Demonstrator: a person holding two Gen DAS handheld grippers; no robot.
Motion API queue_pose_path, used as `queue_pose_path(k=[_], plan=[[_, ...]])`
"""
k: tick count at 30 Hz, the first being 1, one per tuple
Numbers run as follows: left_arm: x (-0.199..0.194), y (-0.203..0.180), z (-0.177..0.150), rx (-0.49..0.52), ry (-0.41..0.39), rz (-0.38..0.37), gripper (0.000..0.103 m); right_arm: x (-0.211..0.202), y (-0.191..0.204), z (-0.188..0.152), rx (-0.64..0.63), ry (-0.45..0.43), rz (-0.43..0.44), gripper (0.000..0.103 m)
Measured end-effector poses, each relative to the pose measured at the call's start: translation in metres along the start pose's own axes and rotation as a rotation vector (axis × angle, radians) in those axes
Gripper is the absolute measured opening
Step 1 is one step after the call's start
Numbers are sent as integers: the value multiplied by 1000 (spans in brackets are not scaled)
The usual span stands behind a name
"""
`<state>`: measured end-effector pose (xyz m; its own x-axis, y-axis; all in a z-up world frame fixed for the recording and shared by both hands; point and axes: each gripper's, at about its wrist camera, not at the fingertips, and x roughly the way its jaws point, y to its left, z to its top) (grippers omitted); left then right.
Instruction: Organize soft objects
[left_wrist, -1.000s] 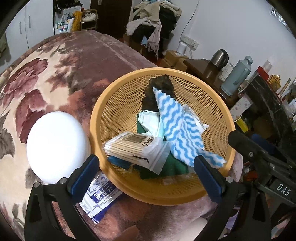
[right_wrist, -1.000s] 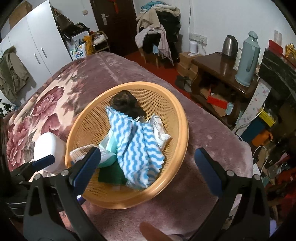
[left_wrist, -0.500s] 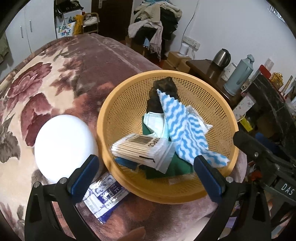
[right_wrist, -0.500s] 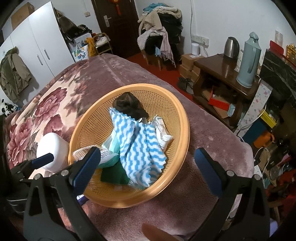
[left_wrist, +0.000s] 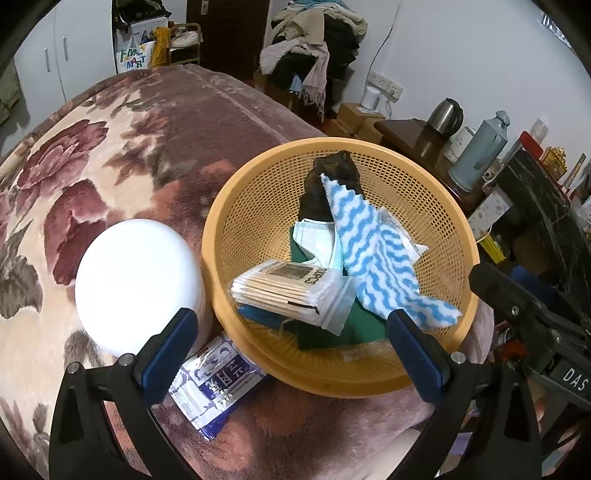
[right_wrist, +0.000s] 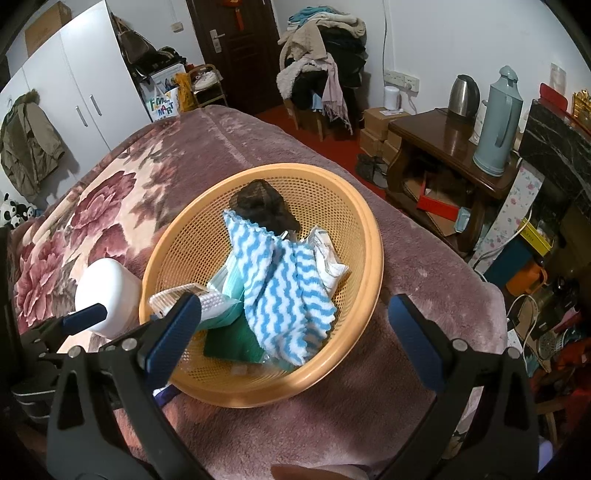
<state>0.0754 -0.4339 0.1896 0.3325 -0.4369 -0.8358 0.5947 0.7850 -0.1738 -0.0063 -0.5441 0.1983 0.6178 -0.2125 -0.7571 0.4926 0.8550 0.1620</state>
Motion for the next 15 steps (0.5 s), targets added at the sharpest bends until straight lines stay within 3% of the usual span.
queue_pose_path(k=[15], plan=[[-2,2,-4,-7,3,7,102,0,0,-5,3,6,-1,102]])
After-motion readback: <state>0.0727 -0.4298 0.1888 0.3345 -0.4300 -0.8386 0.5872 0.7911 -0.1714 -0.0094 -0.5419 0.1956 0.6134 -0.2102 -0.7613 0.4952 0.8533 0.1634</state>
